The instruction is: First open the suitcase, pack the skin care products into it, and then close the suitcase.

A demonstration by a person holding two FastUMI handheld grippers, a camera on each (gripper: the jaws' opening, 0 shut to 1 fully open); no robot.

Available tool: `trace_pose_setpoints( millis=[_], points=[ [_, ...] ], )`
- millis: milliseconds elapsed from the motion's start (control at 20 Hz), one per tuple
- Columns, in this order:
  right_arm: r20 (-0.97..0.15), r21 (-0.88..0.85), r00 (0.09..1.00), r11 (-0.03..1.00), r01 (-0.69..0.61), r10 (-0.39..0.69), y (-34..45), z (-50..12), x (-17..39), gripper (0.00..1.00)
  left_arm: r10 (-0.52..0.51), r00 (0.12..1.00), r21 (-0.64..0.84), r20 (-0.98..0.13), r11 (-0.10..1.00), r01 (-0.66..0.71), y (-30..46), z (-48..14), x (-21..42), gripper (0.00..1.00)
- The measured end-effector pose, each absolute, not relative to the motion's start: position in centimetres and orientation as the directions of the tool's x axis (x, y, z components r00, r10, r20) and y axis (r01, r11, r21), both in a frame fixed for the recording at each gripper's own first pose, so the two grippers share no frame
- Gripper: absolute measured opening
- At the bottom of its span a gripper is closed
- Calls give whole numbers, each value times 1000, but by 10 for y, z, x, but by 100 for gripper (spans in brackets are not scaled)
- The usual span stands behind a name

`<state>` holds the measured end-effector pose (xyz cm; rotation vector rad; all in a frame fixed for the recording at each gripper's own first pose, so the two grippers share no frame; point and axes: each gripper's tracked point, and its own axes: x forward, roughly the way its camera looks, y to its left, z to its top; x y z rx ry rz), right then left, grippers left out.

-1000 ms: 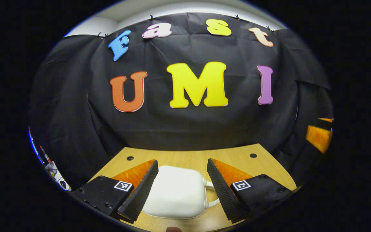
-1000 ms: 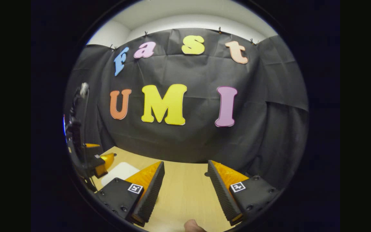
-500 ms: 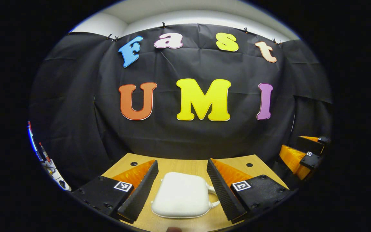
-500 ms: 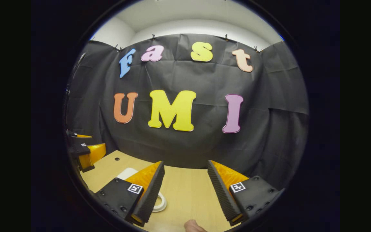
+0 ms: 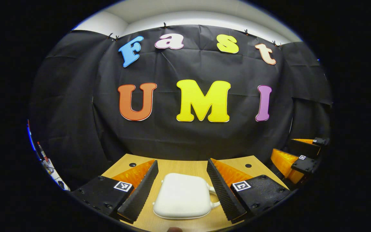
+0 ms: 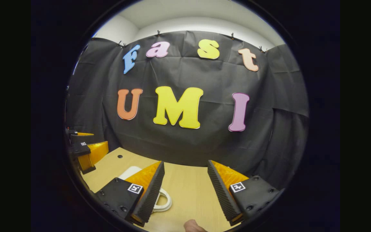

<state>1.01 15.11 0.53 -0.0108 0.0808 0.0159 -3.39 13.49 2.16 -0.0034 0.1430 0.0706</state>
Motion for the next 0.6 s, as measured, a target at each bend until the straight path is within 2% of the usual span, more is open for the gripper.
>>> trace_pose_setpoints(
  millis=[600],
  points=[
    [-92,-20,996,1000,-20,18,156,3,25,80,46,986,16,-162,999,-44,132,14,-22,96]
  ],
)
